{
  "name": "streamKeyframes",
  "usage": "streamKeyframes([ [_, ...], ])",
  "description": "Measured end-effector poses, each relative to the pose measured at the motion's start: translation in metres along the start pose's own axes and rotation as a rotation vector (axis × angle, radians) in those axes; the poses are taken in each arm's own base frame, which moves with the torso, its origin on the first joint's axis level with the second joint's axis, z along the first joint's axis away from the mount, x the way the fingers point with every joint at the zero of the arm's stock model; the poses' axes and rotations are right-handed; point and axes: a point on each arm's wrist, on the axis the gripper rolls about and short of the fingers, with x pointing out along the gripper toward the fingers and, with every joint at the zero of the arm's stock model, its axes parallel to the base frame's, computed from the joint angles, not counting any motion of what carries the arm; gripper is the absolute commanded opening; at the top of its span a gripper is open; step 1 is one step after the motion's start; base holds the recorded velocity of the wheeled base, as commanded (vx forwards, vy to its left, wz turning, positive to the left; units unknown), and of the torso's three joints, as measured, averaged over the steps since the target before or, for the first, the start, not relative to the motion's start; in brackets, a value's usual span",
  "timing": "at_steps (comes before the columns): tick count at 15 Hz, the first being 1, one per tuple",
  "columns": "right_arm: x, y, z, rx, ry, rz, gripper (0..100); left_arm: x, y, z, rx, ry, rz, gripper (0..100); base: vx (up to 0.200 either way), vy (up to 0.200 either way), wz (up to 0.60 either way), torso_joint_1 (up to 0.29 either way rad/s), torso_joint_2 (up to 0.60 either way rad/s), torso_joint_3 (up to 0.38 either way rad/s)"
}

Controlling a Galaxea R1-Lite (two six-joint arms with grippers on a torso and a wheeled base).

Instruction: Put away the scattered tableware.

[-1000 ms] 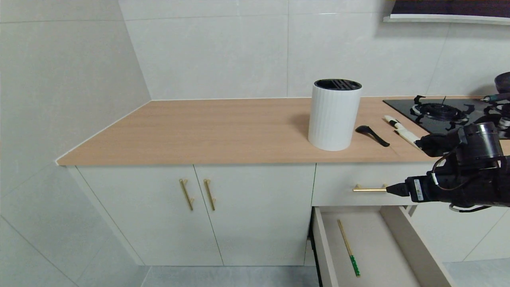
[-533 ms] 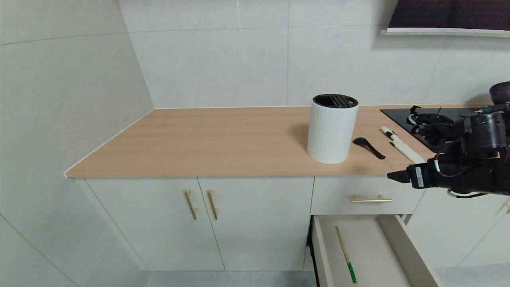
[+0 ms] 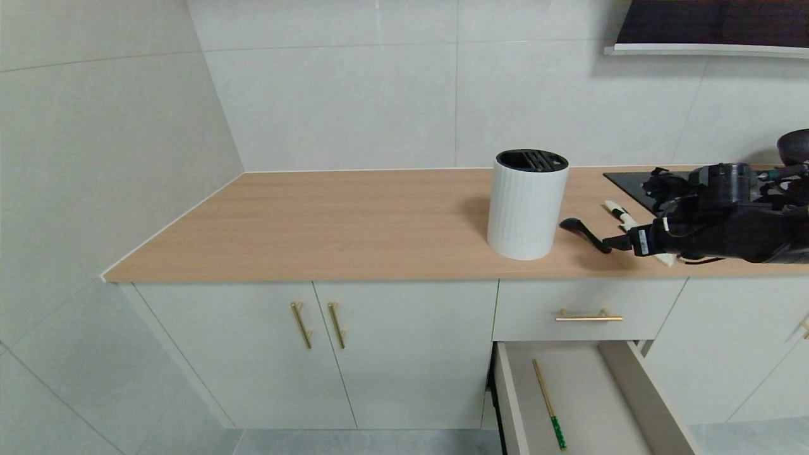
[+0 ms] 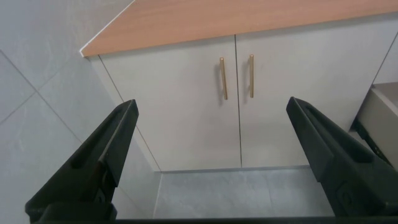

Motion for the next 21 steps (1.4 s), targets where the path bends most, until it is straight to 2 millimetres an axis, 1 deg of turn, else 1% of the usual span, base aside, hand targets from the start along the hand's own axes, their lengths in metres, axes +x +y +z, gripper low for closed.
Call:
streamKeyframes([
  [2, 0.024, -0.003, 0.001, -0.011, -0.018, 0.024, 100, 0.000, 0.000, 0.000, 0.000, 0.000, 0.000, 100, 0.000, 0.000, 0.00, 0.000, 0.00, 0.000],
  [4, 0.043, 0.003, -0.004, -0.016, -0.008, 0.052, 100, 0.000, 0.000, 0.000, 0.000, 0.001, 0.000, 100, 0.000, 0.000, 0.00, 0.000, 0.00, 0.000],
  [5, 0.051, 0.005, -0.007, -0.017, -0.004, 0.061, 100, 0.000, 0.000, 0.000, 0.000, 0.001, 0.000, 100, 0.000, 0.000, 0.00, 0.000, 0.00, 0.000],
  [8, 0.069, 0.007, -0.012, -0.015, -0.003, 0.070, 100, 0.000, 0.000, 0.000, 0.000, 0.000, 0.000, 100, 0.000, 0.000, 0.00, 0.000, 0.00, 0.000],
  [13, 0.084, 0.005, -0.011, 0.012, -0.021, 0.065, 100, 0.000, 0.000, 0.000, 0.000, 0.000, 0.000, 100, 0.000, 0.000, 0.00, 0.000, 0.00, 0.000],
  [17, 0.094, -0.001, -0.008, 0.050, -0.022, 0.055, 100, 0.000, 0.000, 0.000, 0.000, 0.001, 0.001, 100, 0.000, 0.000, 0.00, 0.000, 0.00, 0.000],
  [21, 0.103, -0.008, -0.012, 0.067, -0.011, 0.043, 100, 0.000, 0.000, 0.000, 0.000, 0.000, 0.000, 100, 0.000, 0.000, 0.00, 0.000, 0.00, 0.000],
])
